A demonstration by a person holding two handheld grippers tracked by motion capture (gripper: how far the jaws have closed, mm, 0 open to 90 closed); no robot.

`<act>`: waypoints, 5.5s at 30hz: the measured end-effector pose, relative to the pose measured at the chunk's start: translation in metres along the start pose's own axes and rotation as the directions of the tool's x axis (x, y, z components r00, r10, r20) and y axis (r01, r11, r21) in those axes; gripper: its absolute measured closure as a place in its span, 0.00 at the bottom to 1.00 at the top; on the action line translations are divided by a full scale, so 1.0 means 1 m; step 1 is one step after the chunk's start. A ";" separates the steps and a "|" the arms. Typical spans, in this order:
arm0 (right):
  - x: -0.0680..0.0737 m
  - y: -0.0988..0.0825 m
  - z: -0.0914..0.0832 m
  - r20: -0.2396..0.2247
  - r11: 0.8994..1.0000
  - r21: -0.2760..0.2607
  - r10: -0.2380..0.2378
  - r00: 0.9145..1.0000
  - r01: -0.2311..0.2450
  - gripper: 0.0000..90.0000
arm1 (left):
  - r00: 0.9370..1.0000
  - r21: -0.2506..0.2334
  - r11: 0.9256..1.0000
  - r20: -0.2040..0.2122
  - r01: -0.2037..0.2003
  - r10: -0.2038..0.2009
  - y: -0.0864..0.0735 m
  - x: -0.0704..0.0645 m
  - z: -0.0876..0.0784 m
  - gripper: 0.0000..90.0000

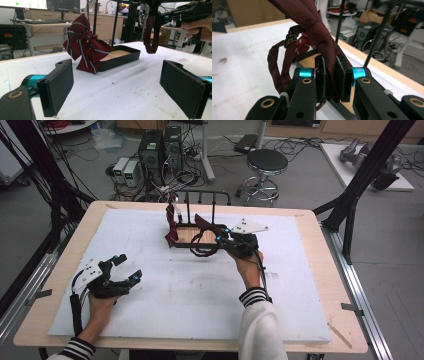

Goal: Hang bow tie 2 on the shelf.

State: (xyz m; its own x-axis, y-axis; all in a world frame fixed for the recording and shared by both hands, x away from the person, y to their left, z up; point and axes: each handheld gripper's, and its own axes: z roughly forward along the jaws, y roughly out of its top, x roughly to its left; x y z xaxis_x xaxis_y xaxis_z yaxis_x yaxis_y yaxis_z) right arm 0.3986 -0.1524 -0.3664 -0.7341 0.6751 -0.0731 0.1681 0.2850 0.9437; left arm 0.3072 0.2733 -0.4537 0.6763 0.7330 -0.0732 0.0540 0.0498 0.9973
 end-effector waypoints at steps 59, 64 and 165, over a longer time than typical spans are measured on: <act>-0.020 0.012 0.024 0.210 0.960 -0.214 0.225 0.951 -0.180 0.89 | 1.000 -0.001 1.000 0.001 0.001 -0.001 0.000 0.000 0.000 0.14; -0.020 0.017 0.028 0.212 0.961 -0.210 0.223 0.951 -0.179 0.89 | 1.000 0.000 1.000 0.001 0.002 -0.002 0.000 0.000 0.000 0.14; -0.029 0.002 0.018 0.231 0.978 -0.091 0.203 0.952 -0.186 0.17 | 1.000 0.001 1.000 -0.001 -0.004 0.004 0.000 -0.001 0.000 0.14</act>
State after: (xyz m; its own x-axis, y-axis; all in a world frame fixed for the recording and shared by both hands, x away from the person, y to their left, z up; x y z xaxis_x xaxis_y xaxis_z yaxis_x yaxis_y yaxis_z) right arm 0.4322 -0.1591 -0.3678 -0.5128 0.8572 0.0471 0.2411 0.0912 0.9662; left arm 0.3070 0.2726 -0.4538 0.6758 0.7338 -0.0689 0.0517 0.0461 0.9976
